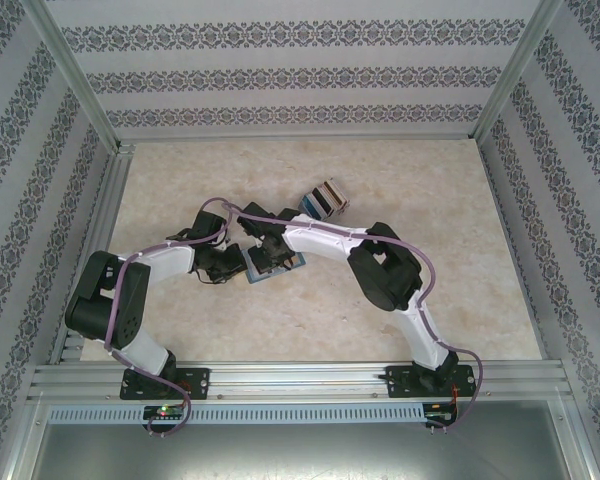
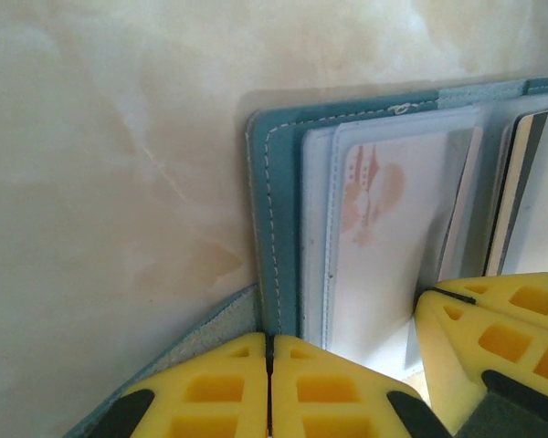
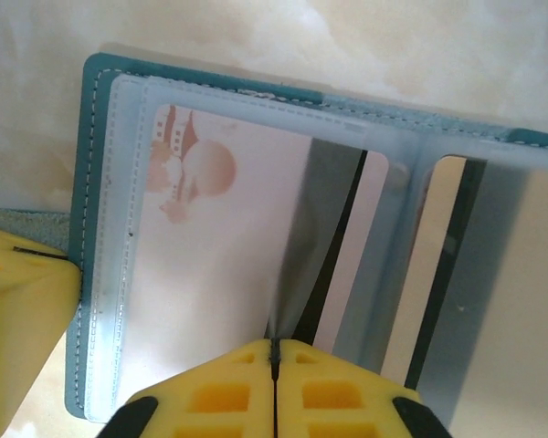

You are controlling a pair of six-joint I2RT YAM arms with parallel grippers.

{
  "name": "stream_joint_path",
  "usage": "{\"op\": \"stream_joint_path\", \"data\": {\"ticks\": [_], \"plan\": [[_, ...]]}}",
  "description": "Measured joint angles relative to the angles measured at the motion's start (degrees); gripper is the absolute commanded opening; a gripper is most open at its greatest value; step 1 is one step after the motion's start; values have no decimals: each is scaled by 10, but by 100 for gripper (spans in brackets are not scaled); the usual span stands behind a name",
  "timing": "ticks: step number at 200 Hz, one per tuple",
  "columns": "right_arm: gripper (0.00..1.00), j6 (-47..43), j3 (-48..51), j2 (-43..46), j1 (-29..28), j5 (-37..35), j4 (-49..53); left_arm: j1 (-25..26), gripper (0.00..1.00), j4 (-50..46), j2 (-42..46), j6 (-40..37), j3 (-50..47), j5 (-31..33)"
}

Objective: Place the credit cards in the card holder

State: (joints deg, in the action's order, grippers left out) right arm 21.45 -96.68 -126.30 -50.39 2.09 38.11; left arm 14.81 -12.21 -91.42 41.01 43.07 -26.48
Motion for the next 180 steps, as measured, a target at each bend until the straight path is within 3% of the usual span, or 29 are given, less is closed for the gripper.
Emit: {"op": "stream_joint_path", "data": {"ticks": [34,53,73,180], "plan": [[0,11,39,23,9,35,-39,0,11,-11,11,0,1,2],[0,20,61,38,16,61,-59,-1,27,-15,23,0,2,2],[0,29,85,56,28,94,-87,-4,35,-16,38,-2,4,2],[0,87,174,95,73,210,-203,-26,37,-9,70,24,5,-39]]}}
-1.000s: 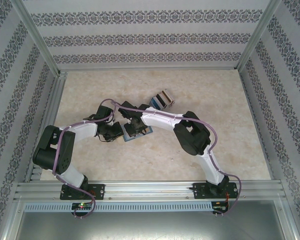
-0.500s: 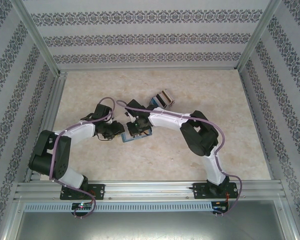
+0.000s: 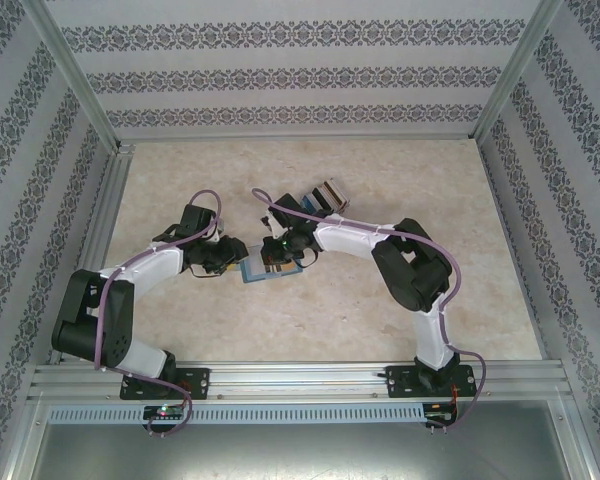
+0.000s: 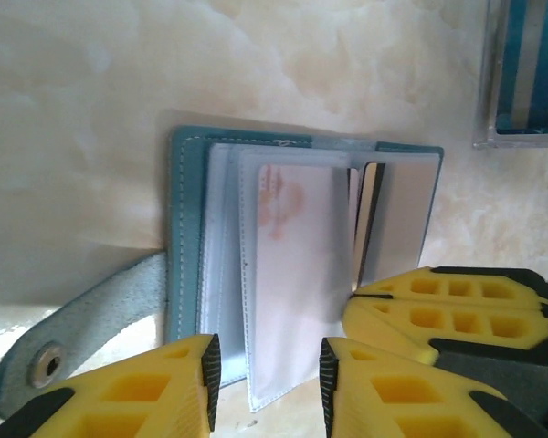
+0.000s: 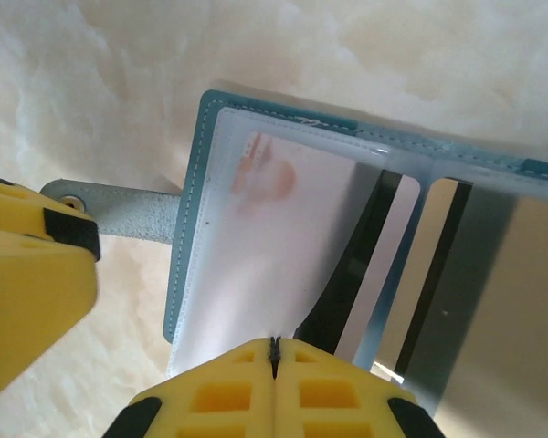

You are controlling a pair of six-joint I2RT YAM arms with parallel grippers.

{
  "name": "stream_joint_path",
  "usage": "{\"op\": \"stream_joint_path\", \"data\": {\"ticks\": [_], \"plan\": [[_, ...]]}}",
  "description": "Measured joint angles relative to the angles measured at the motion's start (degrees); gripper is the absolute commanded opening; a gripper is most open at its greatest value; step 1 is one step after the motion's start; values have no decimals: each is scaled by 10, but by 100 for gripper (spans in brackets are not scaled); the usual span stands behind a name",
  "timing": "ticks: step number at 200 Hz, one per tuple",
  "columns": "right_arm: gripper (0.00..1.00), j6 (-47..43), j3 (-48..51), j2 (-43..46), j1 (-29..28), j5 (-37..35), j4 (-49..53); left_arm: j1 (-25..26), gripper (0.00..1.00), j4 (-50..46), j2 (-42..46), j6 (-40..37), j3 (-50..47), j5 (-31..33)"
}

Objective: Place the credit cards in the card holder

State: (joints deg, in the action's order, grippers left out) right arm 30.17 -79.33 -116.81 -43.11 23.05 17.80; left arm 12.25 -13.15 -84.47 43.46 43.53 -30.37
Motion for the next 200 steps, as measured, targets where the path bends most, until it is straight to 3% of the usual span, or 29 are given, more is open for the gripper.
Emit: {"op": "stream_joint_path", "data": {"ticks": [96,200], "plan": [[0,96,112,30,25,59,-168,0,39,45,-17,34,-1,-38],[0,132,144,31,40,80,-232,0,39,64,-53,42,-1,-44]]}}
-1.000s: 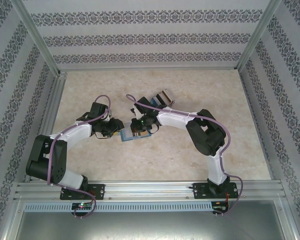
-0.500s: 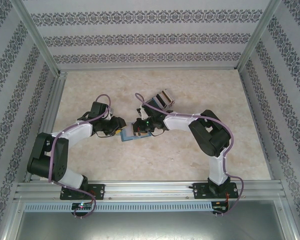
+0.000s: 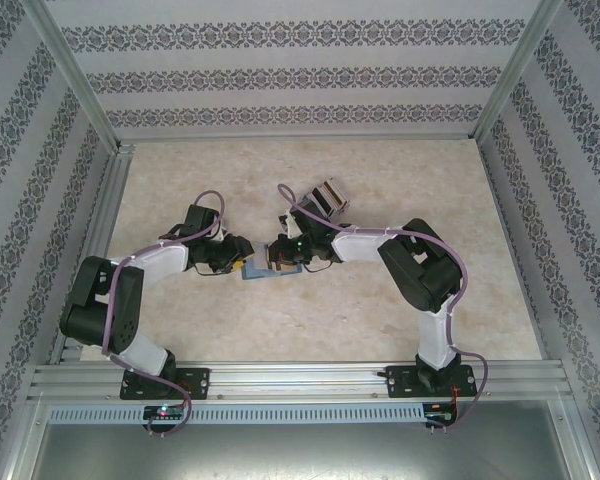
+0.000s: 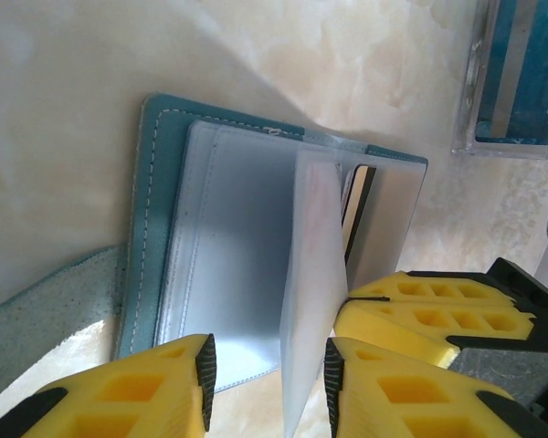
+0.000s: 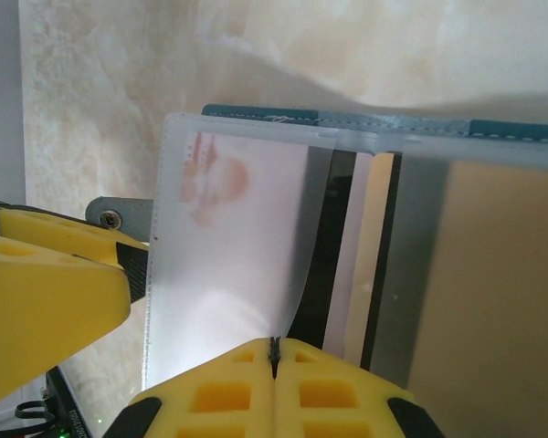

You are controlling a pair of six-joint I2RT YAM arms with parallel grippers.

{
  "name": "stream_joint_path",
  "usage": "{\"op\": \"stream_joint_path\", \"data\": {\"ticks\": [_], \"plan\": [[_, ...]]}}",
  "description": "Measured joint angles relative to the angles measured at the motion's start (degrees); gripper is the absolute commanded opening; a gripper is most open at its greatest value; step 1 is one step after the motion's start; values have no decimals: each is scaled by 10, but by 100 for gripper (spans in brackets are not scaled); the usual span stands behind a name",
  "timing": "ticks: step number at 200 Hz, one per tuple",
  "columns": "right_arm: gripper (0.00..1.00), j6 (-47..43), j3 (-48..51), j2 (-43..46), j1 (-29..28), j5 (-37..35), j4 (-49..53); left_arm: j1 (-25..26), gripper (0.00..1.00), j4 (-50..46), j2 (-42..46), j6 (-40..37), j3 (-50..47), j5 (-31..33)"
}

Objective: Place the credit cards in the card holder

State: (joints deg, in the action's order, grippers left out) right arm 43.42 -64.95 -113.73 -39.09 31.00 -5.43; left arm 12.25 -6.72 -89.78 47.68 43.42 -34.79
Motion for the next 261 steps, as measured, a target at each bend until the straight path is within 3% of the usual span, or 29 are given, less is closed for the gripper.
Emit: {"op": "stream_joint_path", "data": {"ticks": [215,261], "plan": [[0,26,34,0,7,15,-54,10,30,42,-74,24,30,-19],[0,30,37,0,7,17,-58,21,16,41,-78,21,50,-18]]}}
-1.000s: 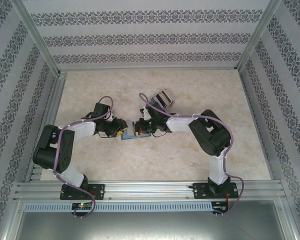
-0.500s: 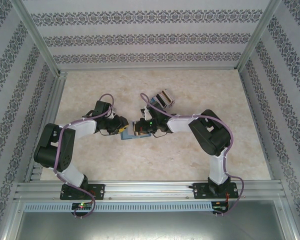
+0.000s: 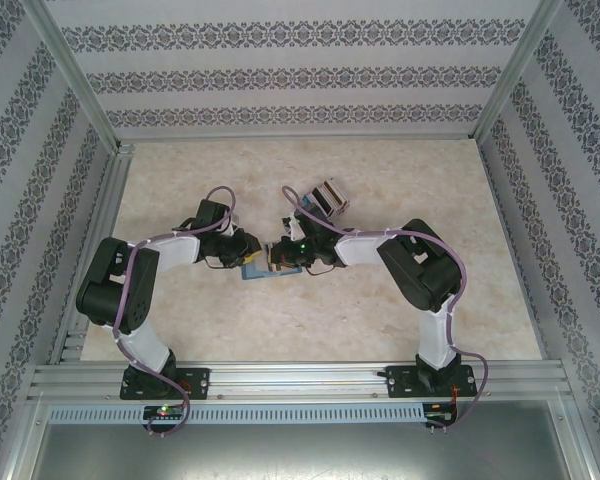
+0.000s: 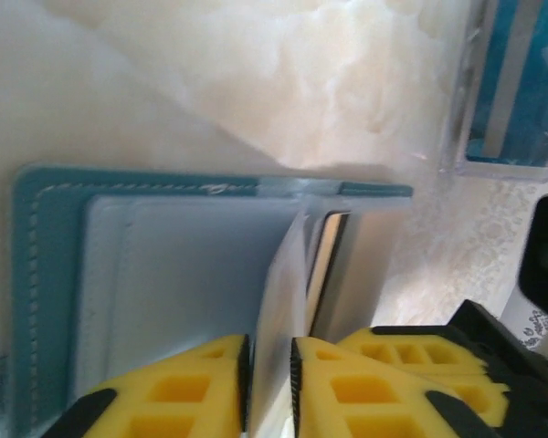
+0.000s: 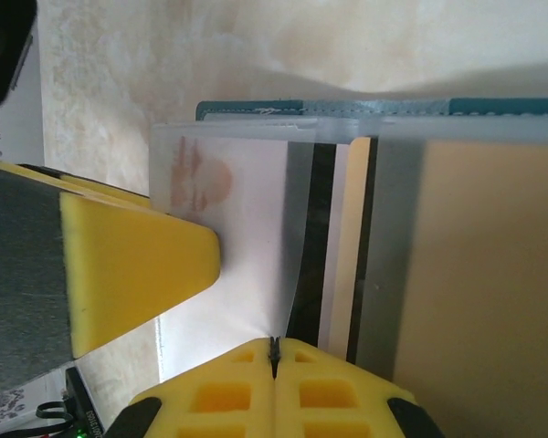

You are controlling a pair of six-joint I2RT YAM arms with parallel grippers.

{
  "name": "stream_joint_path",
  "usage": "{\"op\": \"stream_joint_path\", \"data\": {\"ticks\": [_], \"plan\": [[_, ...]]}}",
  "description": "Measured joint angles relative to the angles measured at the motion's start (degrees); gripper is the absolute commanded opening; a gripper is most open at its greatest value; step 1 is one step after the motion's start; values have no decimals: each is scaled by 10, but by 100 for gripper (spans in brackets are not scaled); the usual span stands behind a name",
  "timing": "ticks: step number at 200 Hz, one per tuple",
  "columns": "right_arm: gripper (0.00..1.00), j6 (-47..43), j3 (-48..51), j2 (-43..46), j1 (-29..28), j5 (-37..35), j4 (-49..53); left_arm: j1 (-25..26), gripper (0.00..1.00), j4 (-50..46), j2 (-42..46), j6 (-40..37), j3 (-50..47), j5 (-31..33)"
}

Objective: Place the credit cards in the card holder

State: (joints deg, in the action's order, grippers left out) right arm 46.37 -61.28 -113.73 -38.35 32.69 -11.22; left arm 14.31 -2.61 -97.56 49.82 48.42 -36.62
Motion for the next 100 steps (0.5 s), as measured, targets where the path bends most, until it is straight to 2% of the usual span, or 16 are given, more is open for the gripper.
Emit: {"op": "stream_joint_path", "data": {"ticks": [15,38,70,100], "plan": [[1,0,0,0,0,0,0,2,11,-20,0,-11,15,12],[14,-1,0,0,0,0,-2,11,8,-69,7,-41,43,40],[24,-3,4,4,8,7,3,15,8,-111,21,-70,49,67],[26,-17,20,35,27,2,27,15,9,-131,21,-85,53,74]]}}
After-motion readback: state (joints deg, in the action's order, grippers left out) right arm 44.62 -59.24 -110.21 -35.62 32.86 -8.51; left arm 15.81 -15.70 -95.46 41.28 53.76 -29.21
